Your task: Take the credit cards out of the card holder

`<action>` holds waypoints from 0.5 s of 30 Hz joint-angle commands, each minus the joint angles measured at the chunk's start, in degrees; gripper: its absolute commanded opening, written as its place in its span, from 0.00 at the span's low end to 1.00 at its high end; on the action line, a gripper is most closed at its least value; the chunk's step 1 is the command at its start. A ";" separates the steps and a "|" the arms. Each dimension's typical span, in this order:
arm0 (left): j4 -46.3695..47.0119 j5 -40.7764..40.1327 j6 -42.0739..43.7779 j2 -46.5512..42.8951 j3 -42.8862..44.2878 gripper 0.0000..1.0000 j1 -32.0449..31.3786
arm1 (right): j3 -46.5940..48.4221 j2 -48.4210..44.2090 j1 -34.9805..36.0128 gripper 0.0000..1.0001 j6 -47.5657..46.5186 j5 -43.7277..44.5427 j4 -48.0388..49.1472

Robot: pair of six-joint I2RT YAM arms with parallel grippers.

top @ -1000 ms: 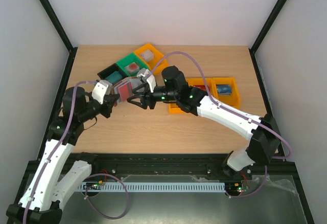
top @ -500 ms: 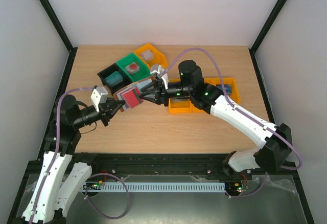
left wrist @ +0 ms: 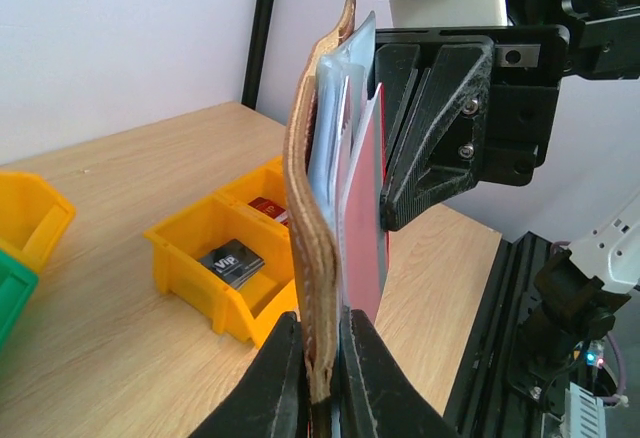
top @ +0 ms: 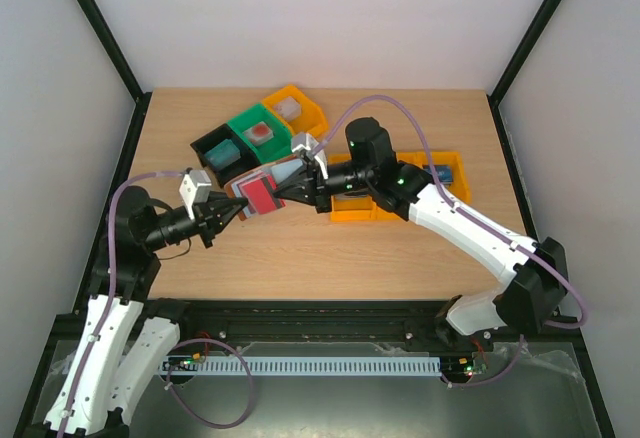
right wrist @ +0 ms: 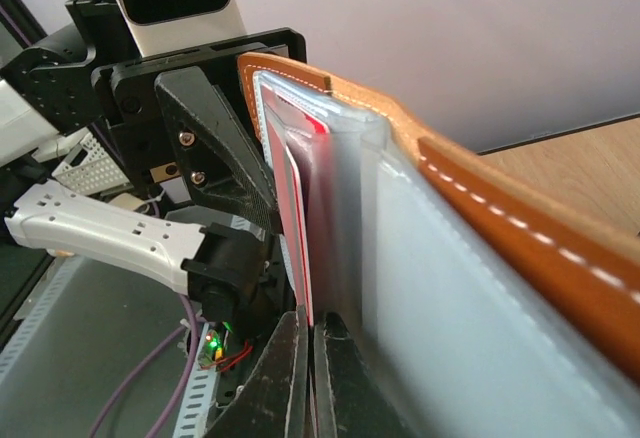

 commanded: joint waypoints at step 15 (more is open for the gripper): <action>0.95 2.89 1.32 -1.44 -0.95 0.02 0.12 | 1.65 -3.56 -4.39 0.02 -5.79 0.38 -6.98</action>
